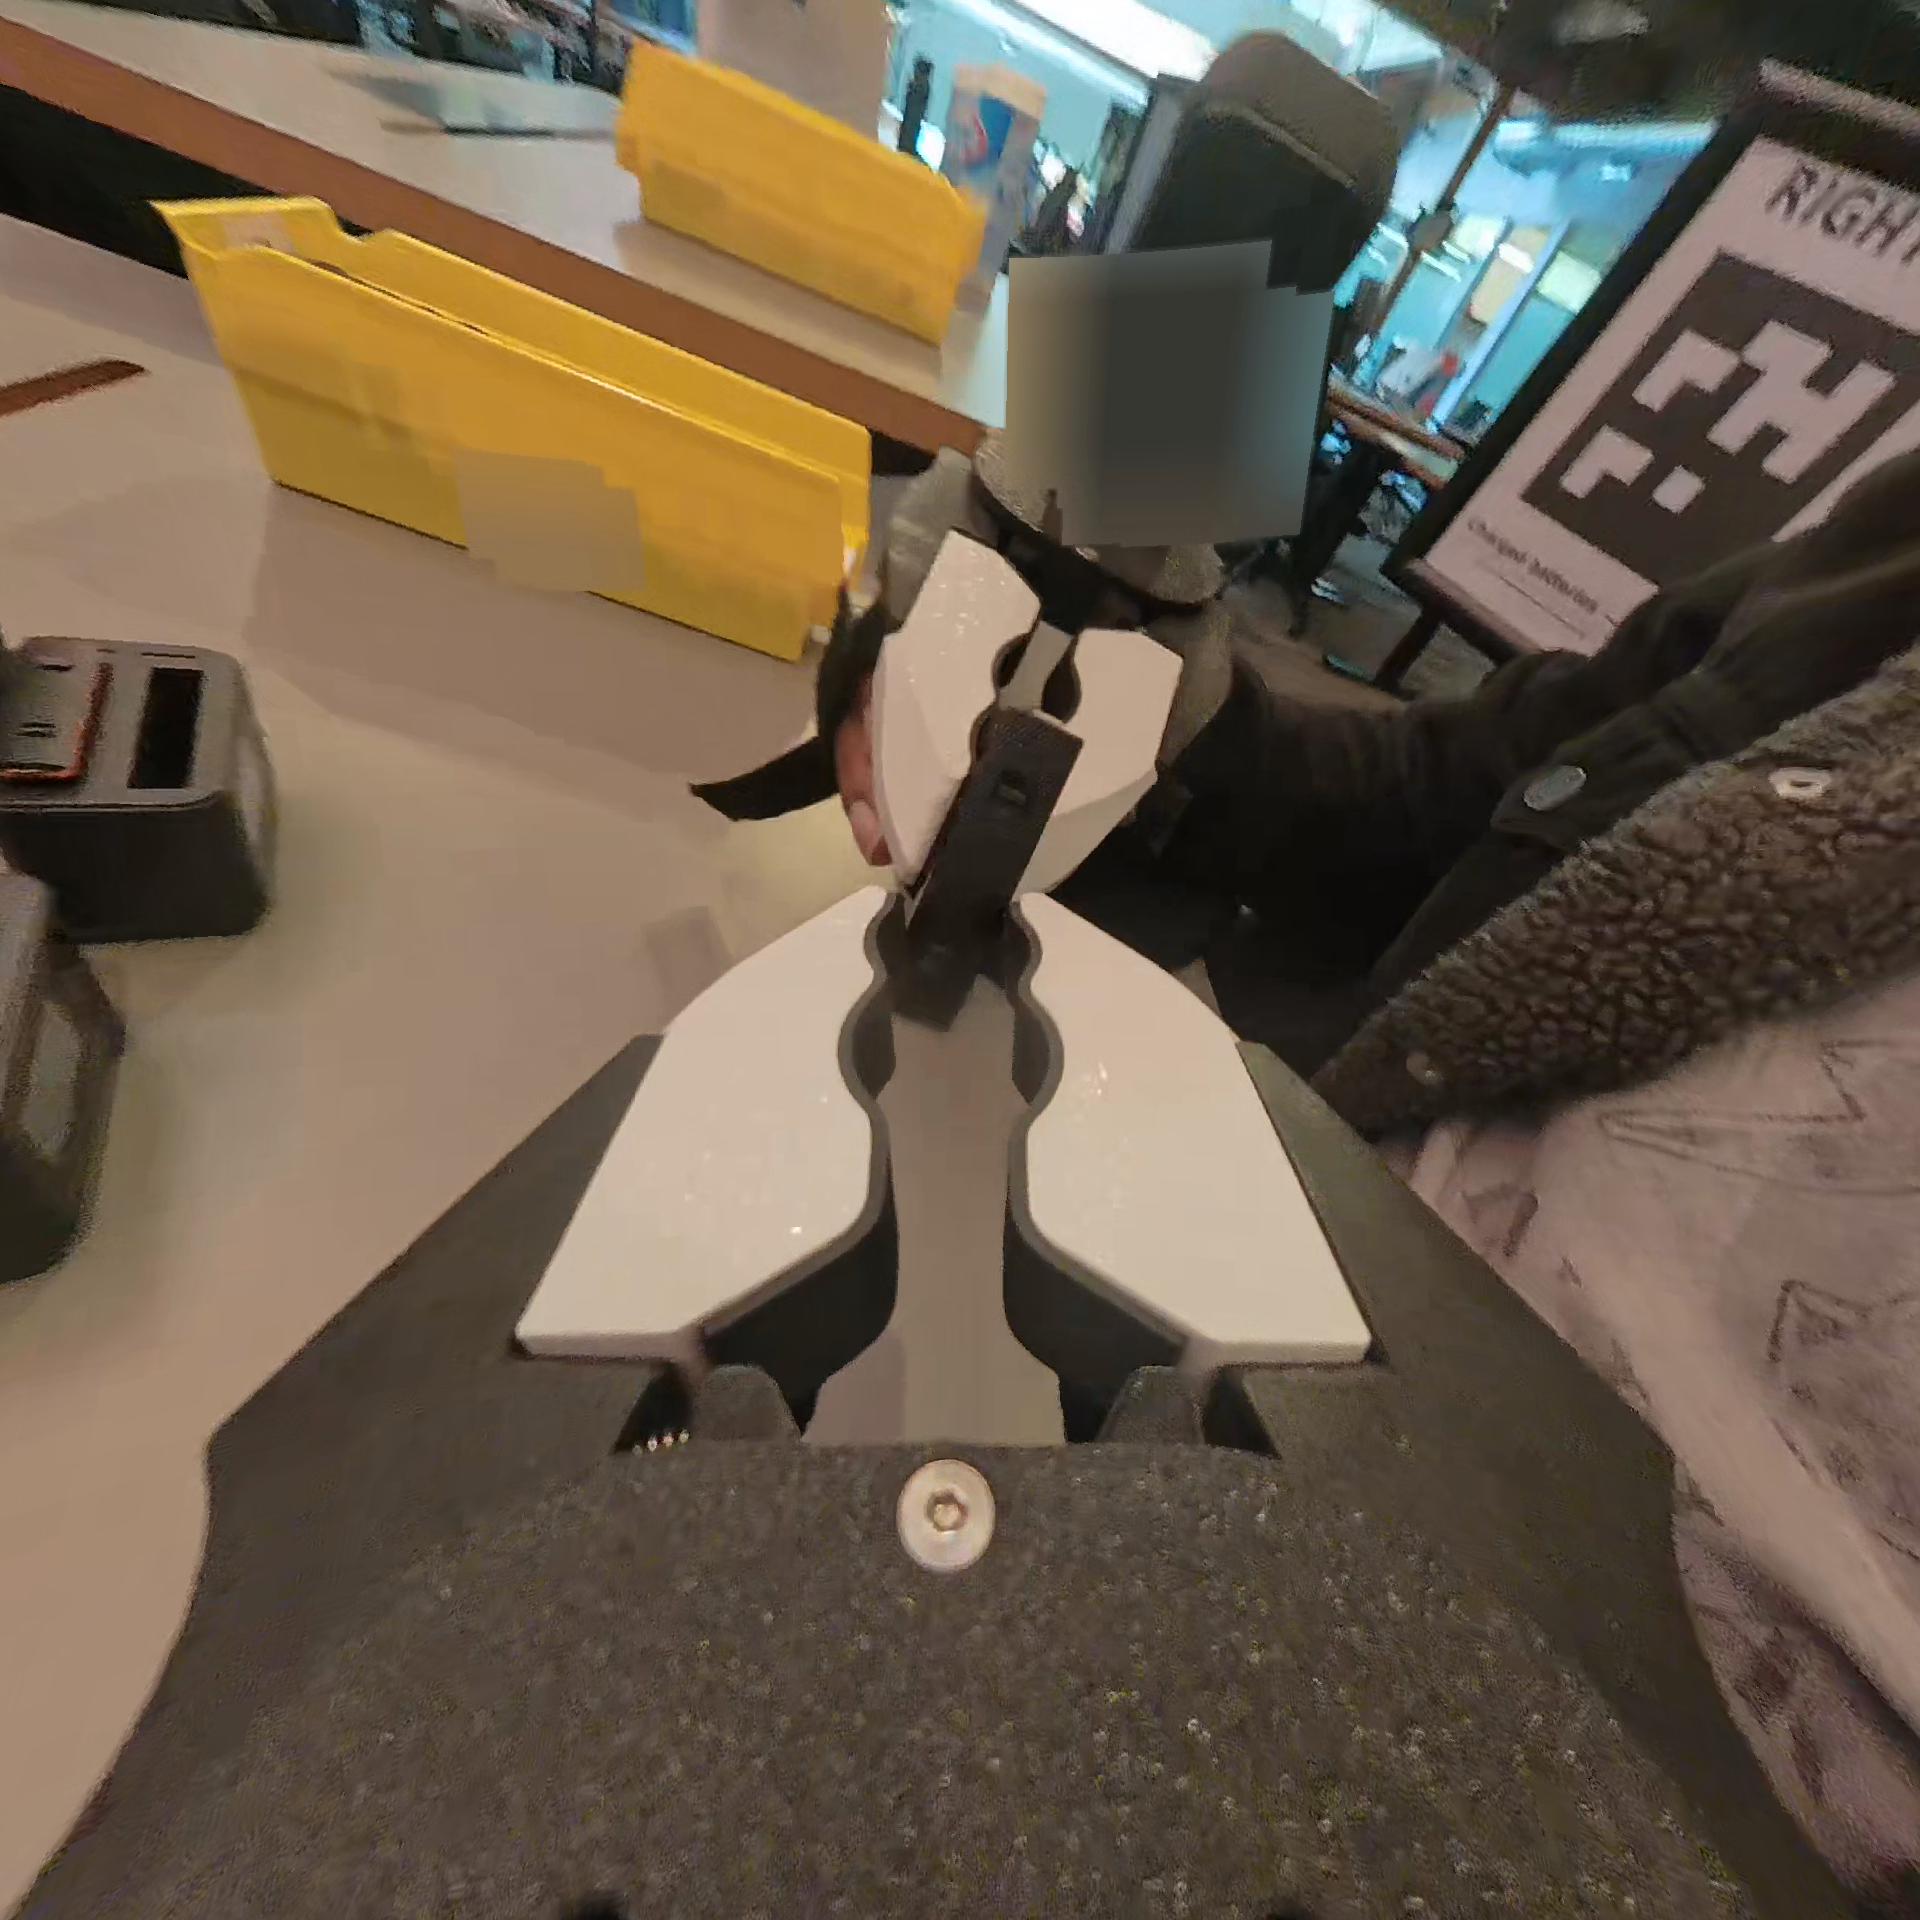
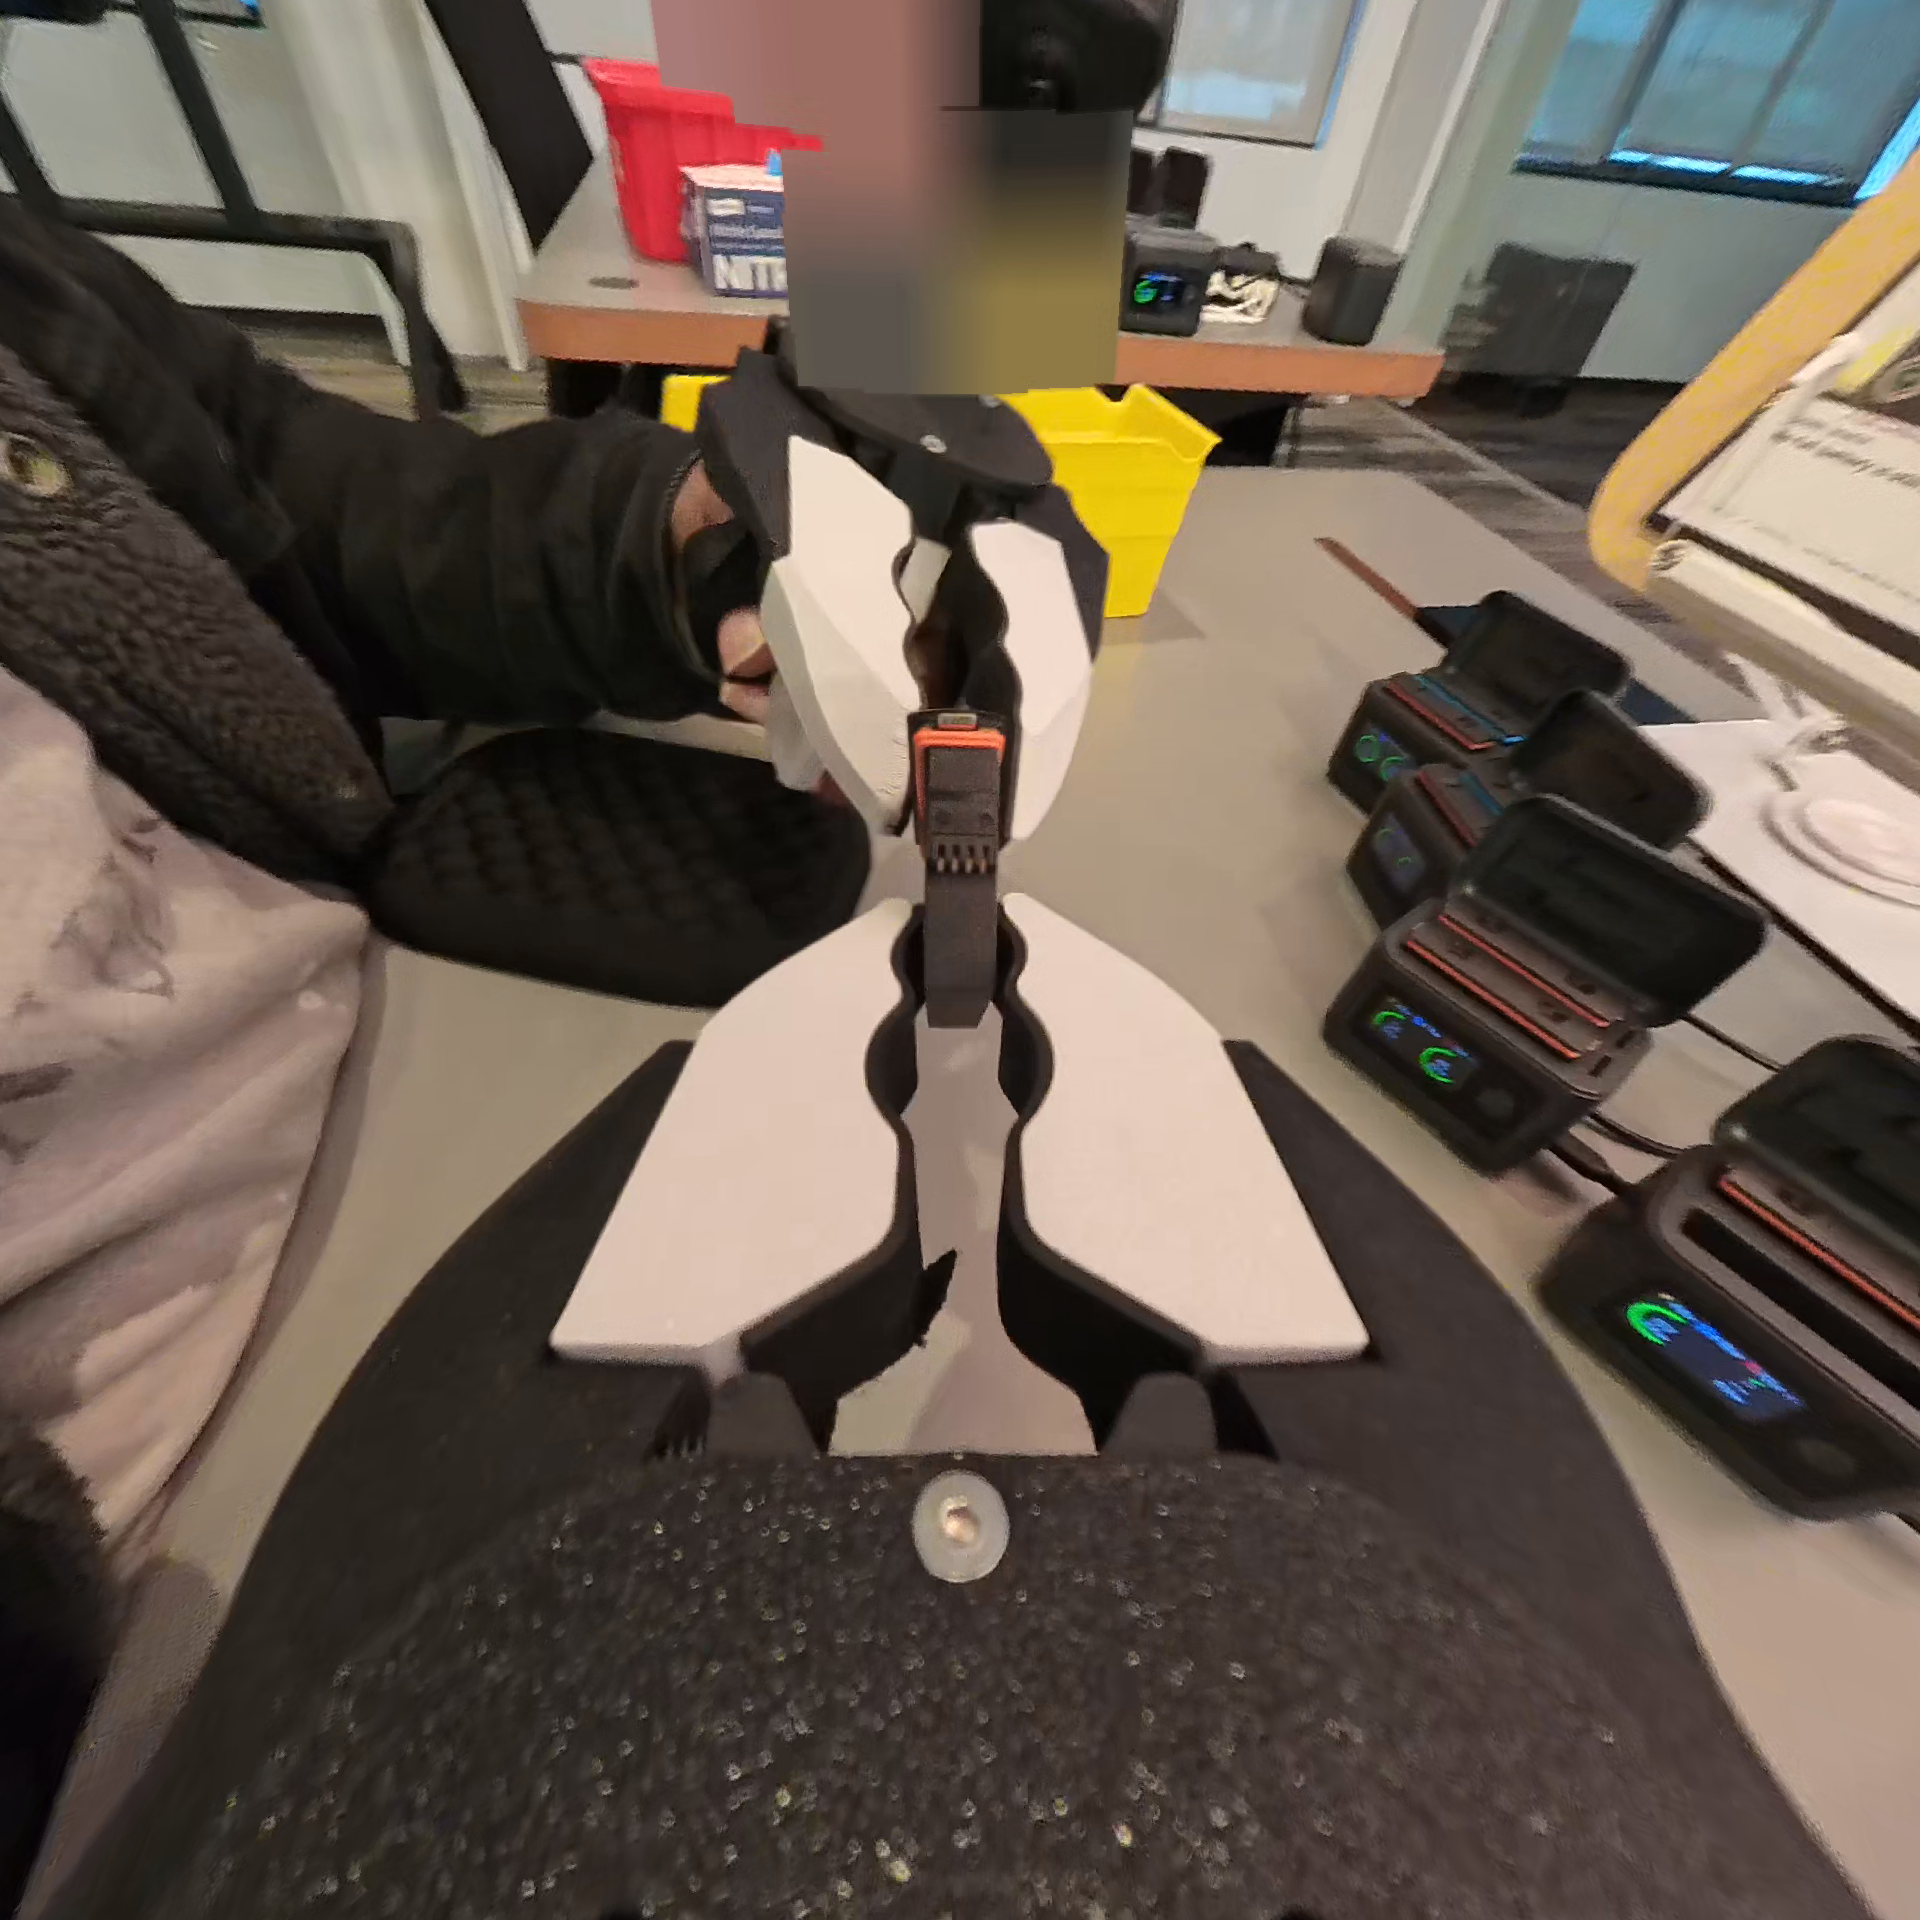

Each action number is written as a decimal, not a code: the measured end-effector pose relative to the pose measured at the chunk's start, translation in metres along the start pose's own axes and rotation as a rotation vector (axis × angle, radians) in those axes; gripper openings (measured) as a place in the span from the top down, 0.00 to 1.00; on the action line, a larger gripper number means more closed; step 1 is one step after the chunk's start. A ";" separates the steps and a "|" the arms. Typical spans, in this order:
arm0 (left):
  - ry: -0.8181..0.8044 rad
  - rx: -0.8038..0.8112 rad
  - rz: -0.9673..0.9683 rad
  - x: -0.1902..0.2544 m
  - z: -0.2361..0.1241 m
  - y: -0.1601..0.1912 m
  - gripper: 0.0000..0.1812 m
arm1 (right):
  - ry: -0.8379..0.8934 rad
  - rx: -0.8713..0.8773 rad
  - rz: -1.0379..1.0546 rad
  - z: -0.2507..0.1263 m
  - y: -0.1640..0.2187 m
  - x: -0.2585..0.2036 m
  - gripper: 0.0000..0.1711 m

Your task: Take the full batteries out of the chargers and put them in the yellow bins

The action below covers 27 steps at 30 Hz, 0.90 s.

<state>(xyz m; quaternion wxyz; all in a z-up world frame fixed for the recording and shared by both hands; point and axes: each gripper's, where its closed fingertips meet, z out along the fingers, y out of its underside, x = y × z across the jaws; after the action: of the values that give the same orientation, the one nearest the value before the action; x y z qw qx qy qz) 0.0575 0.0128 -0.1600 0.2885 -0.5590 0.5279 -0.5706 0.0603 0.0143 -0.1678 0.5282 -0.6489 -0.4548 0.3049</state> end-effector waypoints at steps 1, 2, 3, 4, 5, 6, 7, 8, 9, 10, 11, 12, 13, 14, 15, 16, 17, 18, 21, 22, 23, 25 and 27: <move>-0.021 0.018 -0.013 -0.005 -0.001 -0.001 0.90 | 0.035 -0.004 -0.019 0.000 0.000 0.005 0.94; -0.040 0.033 -0.041 -0.010 -0.003 -0.001 0.88 | 0.083 -0.015 -0.053 0.000 0.002 0.010 0.94; -0.041 0.049 -0.086 -0.014 -0.005 -0.002 0.85 | 0.145 -0.033 -0.102 0.000 0.004 0.017 0.94; -0.039 0.066 -0.147 -0.018 -0.008 -0.003 0.83 | 0.215 -0.055 -0.165 -0.001 0.006 0.024 0.94; -0.045 0.095 -0.214 -0.023 -0.012 -0.004 0.81 | 0.282 -0.082 -0.236 -0.002 0.007 0.031 0.94; -0.055 0.128 -0.283 -0.030 -0.016 -0.006 0.81 | 0.354 -0.111 -0.314 -0.004 0.009 0.037 0.94; -0.061 0.158 -0.357 -0.036 -0.019 -0.007 0.81 | 0.436 -0.144 -0.405 -0.006 0.009 0.045 0.94; -0.051 0.190 -0.433 -0.040 -0.022 -0.007 0.81 | 0.518 -0.187 -0.515 -0.008 0.010 0.051 0.94; -0.031 0.221 -0.512 -0.043 -0.022 -0.008 0.81 | 0.594 -0.236 -0.640 -0.009 0.010 0.056 0.94; -0.003 0.252 -0.592 -0.044 -0.022 -0.008 0.81 | 0.661 -0.283 -0.772 -0.009 0.010 0.058 0.94; 0.032 0.283 -0.670 -0.044 -0.020 -0.009 0.81 | 0.720 -0.322 -0.899 -0.009 0.009 0.059 0.94; 0.063 0.308 -0.737 -0.044 -0.017 -0.009 0.80 | 0.766 -0.350 -1.009 -0.007 0.009 0.059 0.94; 0.076 0.315 -0.784 -0.044 -0.012 -0.007 0.79 | 0.795 -0.371 -1.095 -0.004 0.009 0.057 0.94; 0.078 0.309 -0.812 -0.044 -0.007 -0.003 0.78 | 0.806 -0.384 -1.161 -0.001 0.011 0.054 0.94; 0.074 0.295 -0.828 -0.044 -0.001 0.000 0.76 | 0.809 -0.387 -1.210 0.003 0.012 0.052 0.94; 0.078 0.281 -0.838 -0.043 0.004 0.003 0.76 | 0.811 -0.387 -1.245 0.006 0.014 0.050 0.94; 0.087 0.269 -0.846 -0.041 0.008 0.005 0.78 | 0.813 -0.392 -1.266 0.008 0.016 0.050 0.94; 0.084 0.249 -0.845 -0.040 0.011 0.009 0.82 | 0.815 -0.401 -1.277 0.009 0.018 0.050 0.94; 0.047 0.199 -0.805 -0.041 0.015 0.017 0.88 | 0.814 -0.417 -1.297 0.012 0.023 0.051 0.94; 0.047 0.186 -0.793 -0.042 0.015 0.018 0.88 | 0.808 -0.417 -1.294 0.012 0.024 0.051 0.94; 0.043 0.171 -0.776 -0.042 0.014 0.020 0.89 | 0.798 -0.420 -1.279 0.013 0.026 0.051 0.93; 0.033 0.144 -0.726 -0.044 0.012 0.021 0.90 | 0.762 -0.412 -1.230 0.015 0.029 0.049 0.89; 0.017 0.095 -0.642 -0.045 0.009 0.023 0.91 | 0.667 -0.395 -1.103 0.018 0.035 0.043 0.80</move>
<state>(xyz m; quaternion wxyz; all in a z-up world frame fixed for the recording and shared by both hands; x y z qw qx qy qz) 0.0697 0.0453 -0.1981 0.1150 -0.6783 0.2997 -0.6610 0.0707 0.0604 -0.2021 0.5901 -0.4656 -0.5795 -0.3150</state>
